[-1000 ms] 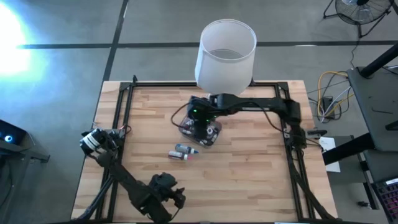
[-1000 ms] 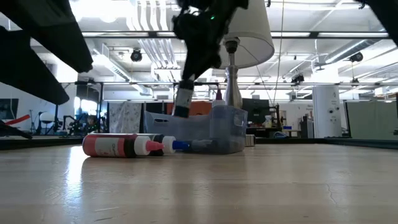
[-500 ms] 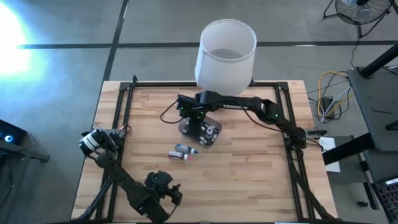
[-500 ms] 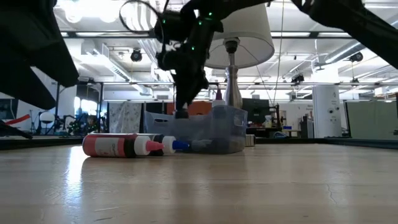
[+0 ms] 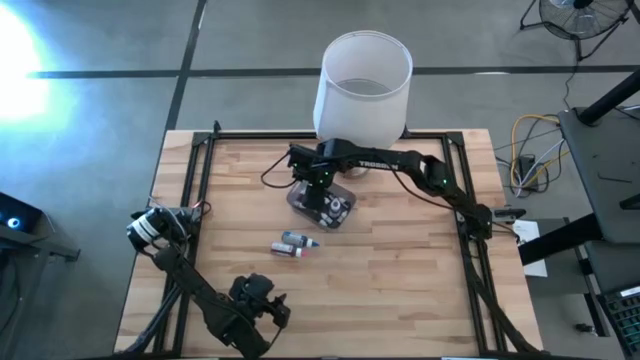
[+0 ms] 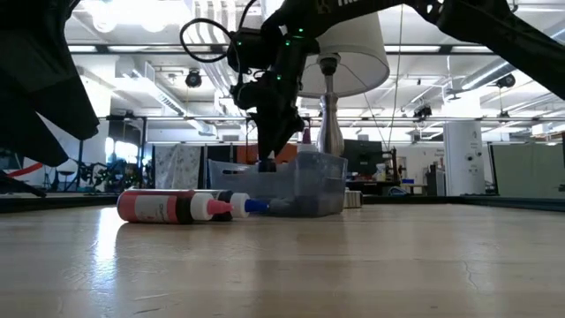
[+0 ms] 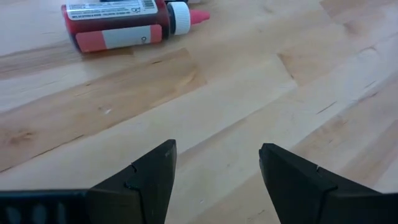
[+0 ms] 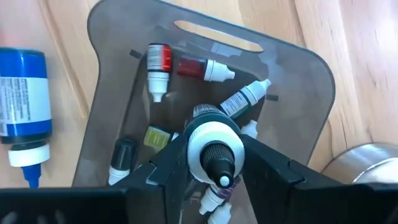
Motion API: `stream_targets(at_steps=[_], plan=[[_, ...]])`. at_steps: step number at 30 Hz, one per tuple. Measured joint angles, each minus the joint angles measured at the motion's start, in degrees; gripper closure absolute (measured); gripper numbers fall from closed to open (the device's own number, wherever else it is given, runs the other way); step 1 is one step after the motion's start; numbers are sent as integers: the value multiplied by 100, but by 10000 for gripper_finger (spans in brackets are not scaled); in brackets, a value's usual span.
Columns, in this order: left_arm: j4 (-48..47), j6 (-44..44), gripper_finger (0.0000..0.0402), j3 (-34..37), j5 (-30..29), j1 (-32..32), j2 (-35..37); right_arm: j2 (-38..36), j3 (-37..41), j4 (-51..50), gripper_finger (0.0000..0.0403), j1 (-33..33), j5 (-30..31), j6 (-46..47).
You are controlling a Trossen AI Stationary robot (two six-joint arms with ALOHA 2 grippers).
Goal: Pick & Place food coloring
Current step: Put the large black food coloring into the black bin, then put the large pink food coloring into the black bin
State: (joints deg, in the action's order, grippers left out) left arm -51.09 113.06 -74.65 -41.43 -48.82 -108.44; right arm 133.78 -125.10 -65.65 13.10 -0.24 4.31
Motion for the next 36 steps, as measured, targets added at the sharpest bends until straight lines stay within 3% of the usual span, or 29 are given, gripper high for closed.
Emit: stream_targets(at_steps=[11,17,27,32,36], plan=[[-10,86,191,0,57,35,67,-116,7,-366,185,-76,-106,-126],[-381,-461,191,0,188,293,182,-458,7,-310,149,-79,-60,-132],[-351,-3159,191,263,776,1420,849,-1519,380,-600,139,-571,21,-281],[102,-5411,191,593,1865,2285,1147,-2442,1769,-447,139,-964,43,-257],[822,-7019,191,743,2244,2770,1311,-3372,3270,68,139,-1277,43,119]])
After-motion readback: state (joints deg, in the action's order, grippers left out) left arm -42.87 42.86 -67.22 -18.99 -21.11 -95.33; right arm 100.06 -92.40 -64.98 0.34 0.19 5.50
